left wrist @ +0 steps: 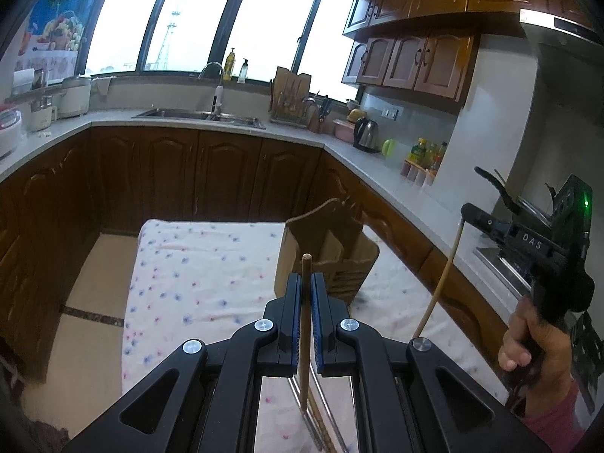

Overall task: Organize utensils
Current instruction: 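Lift the left gripper's chopstick toward the wooden holder while the right gripper carries its chopstick, then open the left gripper over the holder while the right gripper releases its chopstick into it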

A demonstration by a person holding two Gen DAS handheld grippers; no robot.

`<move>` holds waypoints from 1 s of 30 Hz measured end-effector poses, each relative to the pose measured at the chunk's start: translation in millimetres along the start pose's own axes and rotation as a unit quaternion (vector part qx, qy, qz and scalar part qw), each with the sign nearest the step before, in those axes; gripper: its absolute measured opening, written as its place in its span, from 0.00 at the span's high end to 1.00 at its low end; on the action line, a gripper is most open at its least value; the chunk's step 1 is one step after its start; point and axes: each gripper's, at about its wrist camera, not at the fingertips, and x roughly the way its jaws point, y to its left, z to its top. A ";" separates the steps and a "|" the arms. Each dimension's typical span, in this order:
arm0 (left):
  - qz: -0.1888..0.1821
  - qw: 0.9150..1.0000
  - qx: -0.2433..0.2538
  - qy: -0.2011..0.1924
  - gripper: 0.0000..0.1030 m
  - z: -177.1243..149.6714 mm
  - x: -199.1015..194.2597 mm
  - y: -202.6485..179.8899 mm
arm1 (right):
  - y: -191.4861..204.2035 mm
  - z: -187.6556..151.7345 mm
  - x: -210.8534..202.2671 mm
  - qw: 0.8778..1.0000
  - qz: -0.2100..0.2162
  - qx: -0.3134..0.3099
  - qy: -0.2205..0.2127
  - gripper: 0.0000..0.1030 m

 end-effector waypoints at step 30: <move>-0.001 0.994 -0.014 -0.108 0.96 72.5 162.8 9.8 | -31.3 68.6 101.2 0.990 -0.057 -0.018 -0.131 0.96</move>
